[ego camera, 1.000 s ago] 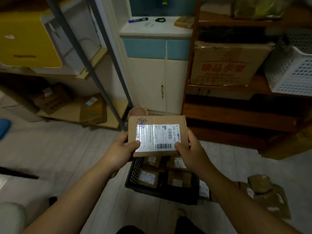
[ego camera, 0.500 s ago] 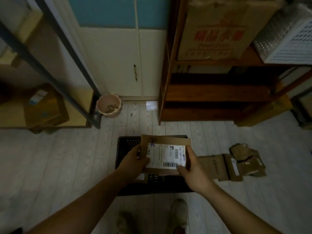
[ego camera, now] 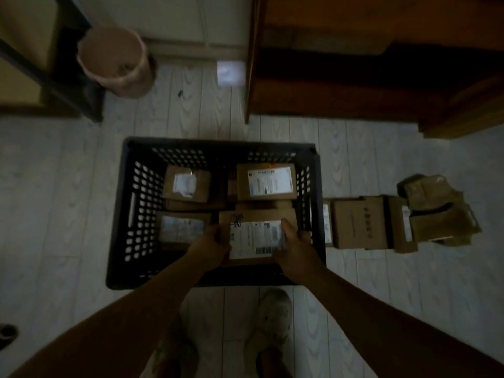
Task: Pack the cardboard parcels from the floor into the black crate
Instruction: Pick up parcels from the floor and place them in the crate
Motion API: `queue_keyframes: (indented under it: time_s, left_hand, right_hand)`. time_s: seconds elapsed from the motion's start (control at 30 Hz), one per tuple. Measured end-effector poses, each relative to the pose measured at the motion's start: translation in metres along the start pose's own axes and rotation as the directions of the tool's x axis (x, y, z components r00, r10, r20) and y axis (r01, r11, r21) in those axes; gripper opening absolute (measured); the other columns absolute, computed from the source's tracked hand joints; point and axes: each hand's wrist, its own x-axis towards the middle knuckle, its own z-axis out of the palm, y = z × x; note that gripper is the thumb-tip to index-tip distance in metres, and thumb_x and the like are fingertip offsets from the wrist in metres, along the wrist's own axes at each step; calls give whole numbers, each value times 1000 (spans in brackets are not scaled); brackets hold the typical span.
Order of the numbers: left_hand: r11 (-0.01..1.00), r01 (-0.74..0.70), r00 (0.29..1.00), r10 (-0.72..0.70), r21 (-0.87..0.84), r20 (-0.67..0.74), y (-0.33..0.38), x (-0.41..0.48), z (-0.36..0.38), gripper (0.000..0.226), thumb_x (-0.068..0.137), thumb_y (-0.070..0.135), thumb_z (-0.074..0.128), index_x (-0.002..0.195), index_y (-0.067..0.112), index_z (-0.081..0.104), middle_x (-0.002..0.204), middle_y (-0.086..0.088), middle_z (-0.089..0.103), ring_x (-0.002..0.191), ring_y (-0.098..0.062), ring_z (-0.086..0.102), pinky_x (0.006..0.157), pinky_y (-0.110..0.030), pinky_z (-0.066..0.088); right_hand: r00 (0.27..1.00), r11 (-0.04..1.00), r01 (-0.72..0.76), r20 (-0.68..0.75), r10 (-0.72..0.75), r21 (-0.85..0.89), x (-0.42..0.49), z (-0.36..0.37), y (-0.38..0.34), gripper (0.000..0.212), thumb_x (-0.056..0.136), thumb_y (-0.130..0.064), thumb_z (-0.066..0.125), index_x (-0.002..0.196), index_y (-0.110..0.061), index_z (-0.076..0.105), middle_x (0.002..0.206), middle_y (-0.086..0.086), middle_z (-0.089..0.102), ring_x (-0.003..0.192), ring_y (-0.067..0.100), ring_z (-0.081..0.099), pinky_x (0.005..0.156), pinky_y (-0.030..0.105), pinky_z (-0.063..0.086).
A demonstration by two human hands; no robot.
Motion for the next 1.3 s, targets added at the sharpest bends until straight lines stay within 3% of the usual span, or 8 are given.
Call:
queue_keyframes:
  time_s: [0.13, 0.27, 0.43, 0.73, 0.9, 1.07, 1.2, 1.3]
  left_hand:
    - [999, 27, 993, -23, -26, 117, -24, 55, 40, 53, 94, 20, 55, 141, 13, 34, 135, -12, 48, 118, -35, 51, 95, -43, 49]
    - [996, 17, 989, -29, 84, 144, -27, 83, 65, 56, 98, 19, 46, 148, 15, 21, 138, -14, 45, 119, -33, 50, 86, -28, 45]
    - [990, -26, 964, -12, 140, 264, -28, 100, 85, 68, 96, 8, 46, 148, 7, 1, 149, -18, 27, 128, -36, 42, 106, -38, 37]
    - [999, 18, 981, -25, 41, 192, -21, 77, 48, 64, 93, 6, 53, 147, 11, 20, 139, -9, 39, 126, -37, 44, 86, -29, 49]
    - [968, -26, 987, -14, 248, 159, 0, -7, -2, 75, 92, 26, 57, 150, 18, 11, 147, -5, 34, 131, -30, 41, 105, -36, 39]
    - [964, -179, 980, 156, 199, 124, 42, -132, -40, 62, 88, 6, 61, 142, 5, 30, 137, -10, 45, 127, -25, 44, 108, -33, 35]
    - [961, -229, 973, 221, 158, 65, 35, -196, -65, 71, 73, 53, 65, 135, 28, 42, 130, 0, 54, 115, -17, 54, 102, -41, 45]
    - [908, -337, 939, 345, 251, 13, 61, -270, -74, 67, 73, 53, 64, 131, 25, 46, 123, 1, 57, 111, -18, 56, 99, -43, 47]
  right_hand:
    - [996, 995, -70, 44, 73, -74, 40, 29, 38, 83, 88, -36, 62, 151, -30, 8, 151, 16, 8, 135, 38, 28, 110, 50, 35]
    - [995, 976, -65, 54, 78, -208, 55, 43, 64, 88, 88, -42, 59, 152, -23, 3, 157, 12, -7, 143, 37, 11, 116, 49, 23]
    - [975, 948, -34, 199, 101, -315, 65, 62, 83, 88, 92, -46, 50, 153, -14, -5, 158, 12, -15, 146, 36, -7, 120, 45, 11]
    - [986, 997, -29, 160, 40, -68, 52, 38, 66, 67, 92, -35, 57, 148, -17, 27, 155, 9, 20, 138, 27, 29, 115, 41, 30]
    - [997, 999, 12, 82, -8, -47, -4, -20, 25, 57, 90, -32, 59, 141, -17, 39, 141, 11, 40, 127, 27, 44, 106, 35, 40]
    - [1000, 997, 21, 18, -20, -74, -97, -94, -25, 50, 91, -39, 55, 135, -19, 46, 133, 14, 44, 120, 31, 47, 101, 38, 43]
    - [999, 995, 54, 0, -54, -87, -181, -144, -52, 49, 93, -45, 50, 135, -19, 45, 132, 12, 45, 122, 31, 45, 101, 42, 42]
    - [996, 997, 61, -56, -64, -53, -238, -170, -63, 49, 94, -41, 50, 137, -17, 43, 138, 12, 45, 121, 26, 47, 102, 37, 42]
